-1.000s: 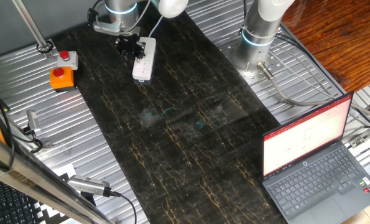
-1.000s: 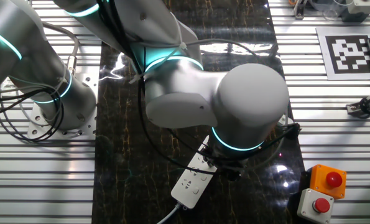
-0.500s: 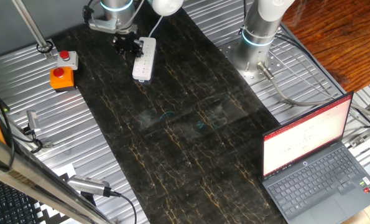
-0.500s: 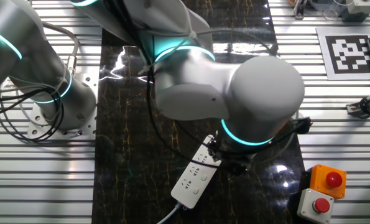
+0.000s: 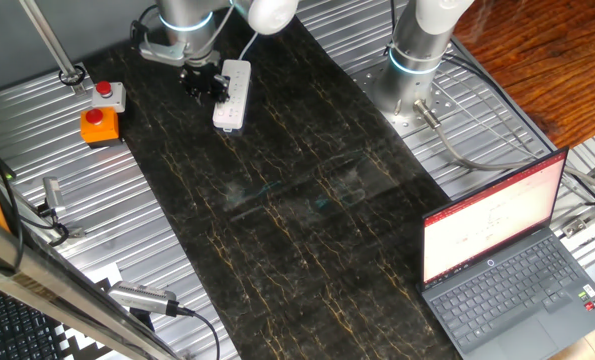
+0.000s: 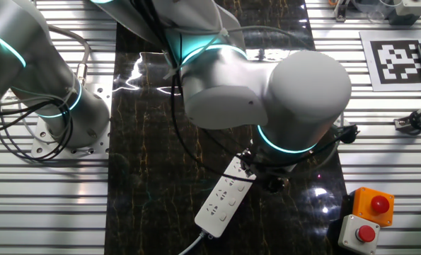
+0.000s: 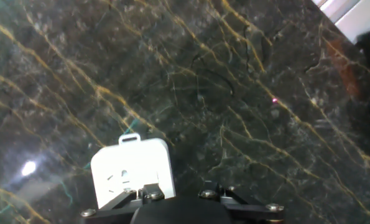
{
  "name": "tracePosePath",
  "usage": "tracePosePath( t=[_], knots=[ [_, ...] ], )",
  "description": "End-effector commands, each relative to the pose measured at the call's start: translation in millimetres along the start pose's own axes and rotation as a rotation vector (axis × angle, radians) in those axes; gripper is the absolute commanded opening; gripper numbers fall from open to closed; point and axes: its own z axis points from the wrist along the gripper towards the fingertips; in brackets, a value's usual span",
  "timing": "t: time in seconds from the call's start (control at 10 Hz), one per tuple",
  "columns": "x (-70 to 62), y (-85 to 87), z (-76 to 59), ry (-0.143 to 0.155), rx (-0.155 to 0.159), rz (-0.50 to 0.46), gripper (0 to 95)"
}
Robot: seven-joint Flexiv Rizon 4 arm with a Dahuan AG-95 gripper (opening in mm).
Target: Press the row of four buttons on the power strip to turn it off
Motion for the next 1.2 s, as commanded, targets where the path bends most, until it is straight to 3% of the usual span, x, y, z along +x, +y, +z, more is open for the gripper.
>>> tracePosePath(
  t=[0.1,0.7,0.8,1.0,1.2],
  knots=[
    [-0.6,0.4,0.9,0.000,0.004,0.000,38.0],
    [-2.2,0.5,16.4,-0.022,0.022,-0.016,38.0],
    [-2.4,0.5,14.0,-0.019,0.008,-0.007,38.0],
    [-3.1,0.4,-5.6,0.015,0.018,-0.007,38.0],
    [-3.1,2.9,-18.1,0.014,0.007,0.026,38.0]
  ],
)
